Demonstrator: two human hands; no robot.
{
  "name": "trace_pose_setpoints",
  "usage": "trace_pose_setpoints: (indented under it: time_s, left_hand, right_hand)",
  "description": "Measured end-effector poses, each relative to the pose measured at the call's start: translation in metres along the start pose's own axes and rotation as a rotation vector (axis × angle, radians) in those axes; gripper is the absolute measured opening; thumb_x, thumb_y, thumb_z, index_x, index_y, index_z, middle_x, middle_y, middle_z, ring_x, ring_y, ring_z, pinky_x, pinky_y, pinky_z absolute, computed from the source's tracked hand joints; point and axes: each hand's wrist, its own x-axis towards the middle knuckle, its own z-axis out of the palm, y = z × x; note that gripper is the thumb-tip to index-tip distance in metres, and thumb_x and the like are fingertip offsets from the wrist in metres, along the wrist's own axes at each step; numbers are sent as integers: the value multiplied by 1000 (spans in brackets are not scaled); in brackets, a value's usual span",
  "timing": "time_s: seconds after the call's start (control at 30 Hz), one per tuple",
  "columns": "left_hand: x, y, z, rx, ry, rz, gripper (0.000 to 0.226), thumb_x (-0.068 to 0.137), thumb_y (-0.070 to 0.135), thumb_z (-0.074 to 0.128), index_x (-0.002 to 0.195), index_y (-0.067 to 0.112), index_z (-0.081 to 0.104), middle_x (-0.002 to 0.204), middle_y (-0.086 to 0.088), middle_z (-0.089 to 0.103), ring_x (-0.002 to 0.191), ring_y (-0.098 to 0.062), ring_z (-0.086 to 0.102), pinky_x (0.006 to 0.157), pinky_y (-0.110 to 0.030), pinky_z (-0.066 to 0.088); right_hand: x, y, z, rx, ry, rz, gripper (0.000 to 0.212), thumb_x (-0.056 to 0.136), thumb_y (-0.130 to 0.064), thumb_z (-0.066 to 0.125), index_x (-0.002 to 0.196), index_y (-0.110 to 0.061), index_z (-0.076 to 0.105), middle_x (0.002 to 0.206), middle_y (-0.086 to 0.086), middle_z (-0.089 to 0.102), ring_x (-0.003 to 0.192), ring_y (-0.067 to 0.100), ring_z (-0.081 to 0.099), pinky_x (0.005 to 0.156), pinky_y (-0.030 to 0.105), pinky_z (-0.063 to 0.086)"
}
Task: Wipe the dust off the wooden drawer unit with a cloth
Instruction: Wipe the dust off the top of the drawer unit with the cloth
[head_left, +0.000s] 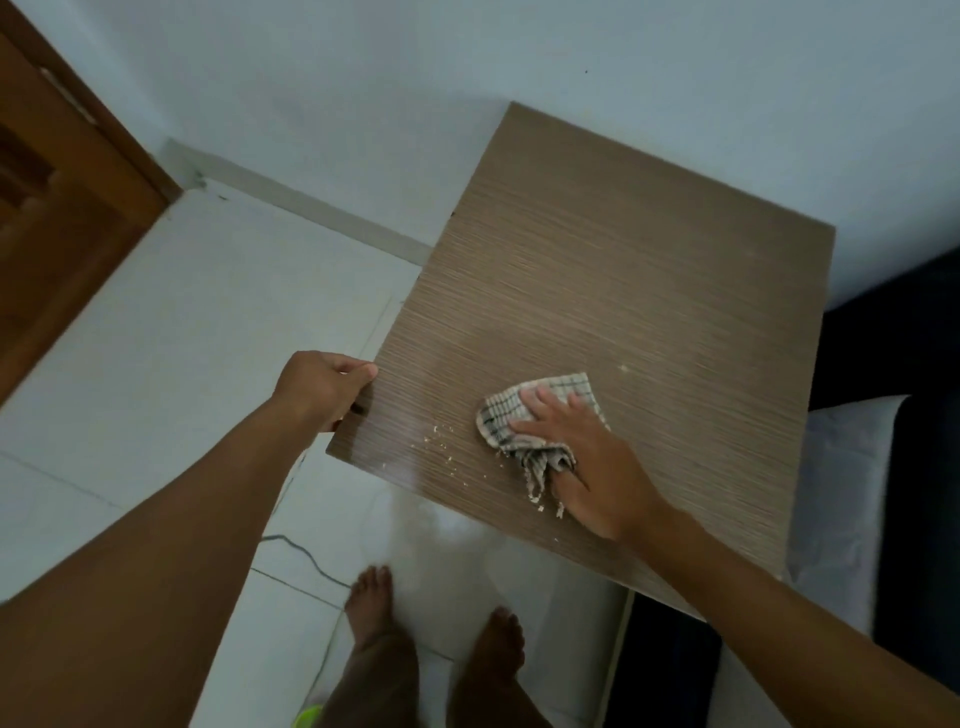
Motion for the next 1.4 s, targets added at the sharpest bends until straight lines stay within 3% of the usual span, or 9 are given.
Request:
trace_pose_setpoints:
  time_s: [0.13, 0.2, 0.4, 0.6, 0.73, 0.9, 1.07, 1.23, 1.4]
  left_hand:
    - [-1, -3, 2, 3, 42, 22, 22, 91, 23, 66, 109, 11, 71, 104, -9, 68, 98, -27, 65, 79, -35, 52]
    - [-2, -5, 1, 1, 52, 27, 23, 91, 24, 67, 109, 11, 72, 103, -8, 68, 97, -25, 65, 79, -34, 52]
    - [-9, -28, -15, -60, -31, -32, 19, 91, 18, 67, 105, 6, 72, 104, -11, 71, 99, -25, 67, 82, -35, 56]
    - [-24, -48, -25, -131, -53, -50, 18, 91, 10, 64, 104, 1, 73, 103, -17, 72, 98, -27, 69, 77, -29, 56]
    - [-27, -53, -22, -170, -39, -53, 19, 92, 9, 63, 106, -1, 72, 102, -17, 72, 98, -26, 70, 79, -29, 56]
    - [-27, -50, -23, -155, -50, -52, 14, 93, 7, 61, 97, 2, 74, 99, -17, 72, 96, -25, 69, 81, -30, 56]
    - [-29, -48, -31, -195, -91, -131, 21, 92, -2, 53, 93, 4, 73, 100, -16, 73, 94, -23, 71, 75, -26, 59]
    - [-32, -45, -25, -105, -49, -81, 15, 92, 11, 61, 98, 6, 73, 102, -14, 73, 97, -22, 69, 79, -29, 58]
    - [-34, -44, -8, 109, 118, 38, 25, 83, 25, 76, 101, 9, 71, 106, -11, 70, 98, -26, 67, 89, -36, 55]
  right_hand:
    - [-32, -10, -3, 207, -18, 150, 50, 86, -19, 42, 132, -29, 58, 143, -17, 50, 136, -10, 33, 116, 20, 22]
    - [-33, -21, -15, 443, 16, 293, 34, 94, -24, 41, 106, -40, 69, 103, -24, 70, 100, -14, 59, 90, 17, 45]
    - [22, -45, -68, 386, 394, 307, 30, 94, -21, 40, 65, -15, 50, 52, -13, 49, 44, 0, 42, 41, 9, 30]
    - [135, -44, -60, -3, 208, 257, 21, 100, -25, 39, 98, -24, 60, 92, 3, 68, 85, 21, 66, 72, 31, 50]
    - [169, -38, -21, -169, 77, 273, 58, 98, -20, 40, 152, -13, 23, 157, 12, 29, 147, 30, 22, 120, 46, 17]
    - [146, -77, 12, -145, -159, -26, 51, 97, -18, 44, 147, -21, 34, 144, 10, 47, 129, 32, 46, 107, 51, 39]
    - [99, -75, 37, -208, -354, -430, 50, 85, -21, 40, 132, -21, 57, 154, 4, 38, 145, 11, 17, 119, 32, -3]
    - [67, -49, 25, -233, -440, -518, 47, 78, -20, 44, 118, -13, 66, 142, 5, 54, 139, 19, 40, 119, 46, 22]
    - [39, -22, -6, -226, -443, -482, 55, 76, -17, 44, 131, -18, 53, 142, 1, 54, 140, 12, 36, 119, 32, 25]
